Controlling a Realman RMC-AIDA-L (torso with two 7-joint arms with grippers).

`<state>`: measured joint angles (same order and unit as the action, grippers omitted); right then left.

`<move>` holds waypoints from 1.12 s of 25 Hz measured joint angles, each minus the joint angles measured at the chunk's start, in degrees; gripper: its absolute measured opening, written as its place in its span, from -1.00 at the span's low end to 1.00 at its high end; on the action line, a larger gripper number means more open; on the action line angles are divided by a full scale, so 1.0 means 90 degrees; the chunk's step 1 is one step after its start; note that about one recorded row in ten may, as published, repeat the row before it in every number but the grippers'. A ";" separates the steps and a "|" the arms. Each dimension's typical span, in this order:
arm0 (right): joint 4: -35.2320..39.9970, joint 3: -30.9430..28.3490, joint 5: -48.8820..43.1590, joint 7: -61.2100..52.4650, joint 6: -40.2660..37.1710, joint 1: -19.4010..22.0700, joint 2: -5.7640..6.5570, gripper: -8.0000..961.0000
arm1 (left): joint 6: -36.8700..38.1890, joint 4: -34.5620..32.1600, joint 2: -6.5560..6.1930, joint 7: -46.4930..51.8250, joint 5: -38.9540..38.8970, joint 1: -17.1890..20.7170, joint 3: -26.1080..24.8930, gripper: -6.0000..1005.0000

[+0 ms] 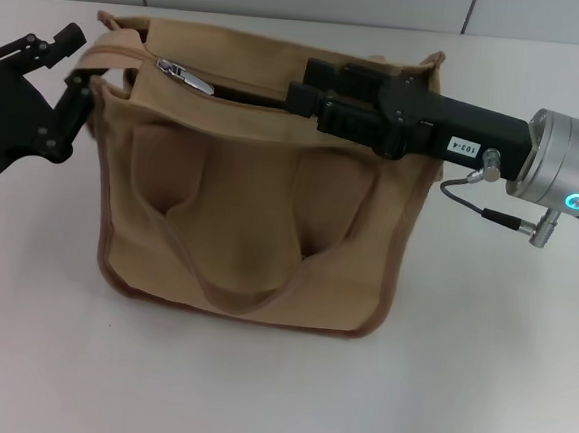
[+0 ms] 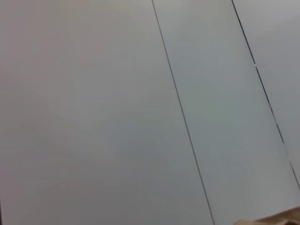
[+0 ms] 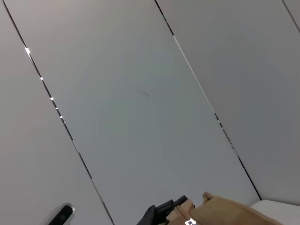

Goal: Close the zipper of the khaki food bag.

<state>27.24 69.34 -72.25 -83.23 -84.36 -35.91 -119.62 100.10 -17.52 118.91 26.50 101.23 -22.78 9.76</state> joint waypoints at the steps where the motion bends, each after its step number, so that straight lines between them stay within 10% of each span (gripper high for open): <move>1: 0.0000 0.0000 0.0000 0.0000 0.0000 0.0000 0.0000 0.33 | 0.0000 0.0000 0.0000 0.0000 0.0000 0.0000 0.0000 -0.29; 12: 0.0010 -0.0022 0.0000 0.0000 0.0018 0.0018 0.0010 0.33 | 0.0205 0.0089 0.0012 -0.0025 -0.0056 -0.0053 -0.0053 -0.90; 28: 0.0053 -0.0010 -0.0036 0.0915 -0.0184 -0.0121 0.0003 0.33 | 0.0837 0.0826 0.0019 0.0147 -0.0067 -0.0820 -0.0030 -0.90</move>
<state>27.72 69.25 -72.58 -75.00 -86.01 -37.00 -119.59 107.63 -10.09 119.08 27.82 100.63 -30.17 9.50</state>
